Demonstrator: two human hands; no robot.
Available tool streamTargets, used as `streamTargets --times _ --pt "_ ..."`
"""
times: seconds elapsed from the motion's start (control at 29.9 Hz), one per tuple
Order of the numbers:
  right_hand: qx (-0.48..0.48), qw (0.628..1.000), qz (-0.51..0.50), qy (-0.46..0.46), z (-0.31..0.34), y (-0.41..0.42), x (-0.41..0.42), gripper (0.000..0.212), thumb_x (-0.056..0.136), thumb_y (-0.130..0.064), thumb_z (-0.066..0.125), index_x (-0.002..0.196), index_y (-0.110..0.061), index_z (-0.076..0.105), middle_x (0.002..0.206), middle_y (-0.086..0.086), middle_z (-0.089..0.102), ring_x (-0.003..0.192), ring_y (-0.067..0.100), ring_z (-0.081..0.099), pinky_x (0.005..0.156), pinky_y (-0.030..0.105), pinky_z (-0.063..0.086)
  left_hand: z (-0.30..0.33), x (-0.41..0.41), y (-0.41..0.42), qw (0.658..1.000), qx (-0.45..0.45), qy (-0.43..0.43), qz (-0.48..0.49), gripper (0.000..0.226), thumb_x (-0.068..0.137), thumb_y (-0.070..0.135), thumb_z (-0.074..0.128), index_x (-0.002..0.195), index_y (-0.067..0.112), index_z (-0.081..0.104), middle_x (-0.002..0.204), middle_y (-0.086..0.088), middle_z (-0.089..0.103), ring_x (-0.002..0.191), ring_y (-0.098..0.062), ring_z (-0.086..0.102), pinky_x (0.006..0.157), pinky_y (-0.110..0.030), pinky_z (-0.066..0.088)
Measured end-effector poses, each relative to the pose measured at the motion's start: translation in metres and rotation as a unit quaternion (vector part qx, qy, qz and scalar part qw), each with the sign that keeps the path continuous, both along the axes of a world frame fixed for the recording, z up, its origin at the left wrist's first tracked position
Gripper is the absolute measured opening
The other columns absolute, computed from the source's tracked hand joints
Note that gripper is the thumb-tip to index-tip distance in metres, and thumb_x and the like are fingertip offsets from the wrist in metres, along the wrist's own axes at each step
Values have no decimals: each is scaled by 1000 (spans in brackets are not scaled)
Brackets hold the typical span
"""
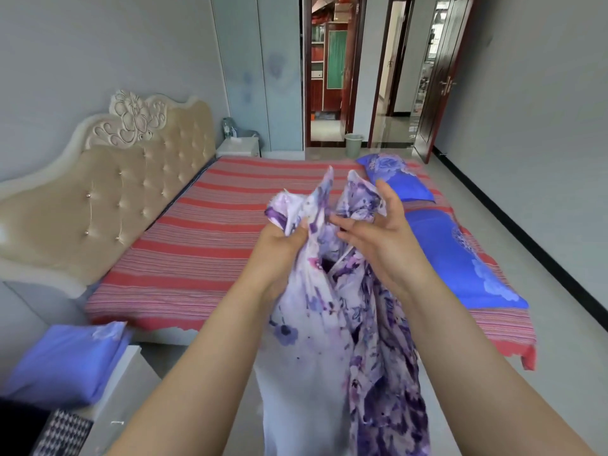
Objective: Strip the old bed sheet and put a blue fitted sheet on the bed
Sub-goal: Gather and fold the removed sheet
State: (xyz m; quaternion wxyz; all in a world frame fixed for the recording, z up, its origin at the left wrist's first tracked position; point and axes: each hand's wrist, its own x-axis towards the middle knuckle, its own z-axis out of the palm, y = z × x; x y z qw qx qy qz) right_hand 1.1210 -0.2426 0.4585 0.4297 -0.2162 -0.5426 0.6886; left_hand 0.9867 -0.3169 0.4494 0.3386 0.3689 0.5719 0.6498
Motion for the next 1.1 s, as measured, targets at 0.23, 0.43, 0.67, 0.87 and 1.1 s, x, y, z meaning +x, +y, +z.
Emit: streamTargets --times 0.23,0.43,0.67,0.87,1.1 --pt "105 988 25 -106 -6 -2 -2 40 76 -34 74 112 -34 58 118 -6 60 95 5 64 89 26 50 8 -8 -11 984 -5 -18 -175 28 94 -1 50 115 14 62 107 -7 71 102 -22 67 87 -34 55" --pt "107 984 115 -79 -16 -6 -6 56 60 -60 79 92 -16 67 91 11 53 89 24 51 85 43 45 6 -21 -13 946 -131 -87 -284 36 68 2 59 102 8 71 99 -16 70 87 -28 68 81 -39 55" --pt "27 998 -53 35 -11 -23 -19 15 87 -30 64 90 -16 68 91 15 61 88 25 55 87 46 45 7 -24 -13 951 -101 -199 -213 57 96 41 45 135 0 48 136 -22 52 126 -35 49 107 -46 38" --pt "224 945 -226 -71 3 -33 -12 29 99 -21 42 71 -20 36 91 0 33 79 -3 38 82 11 33 26 -37 -18 994 -41 30 93 37 96 27 55 64 9 51 51 3 55 41 -9 46 44 -14 37" --pt "404 881 -195 -152 16 -45 -20 18 99 -20 41 81 -22 43 95 3 35 82 -17 39 77 0 31 32 -17 -17 997 -2 50 61 31 90 23 64 85 -7 67 74 -23 60 62 -22 46 59 -29 34"
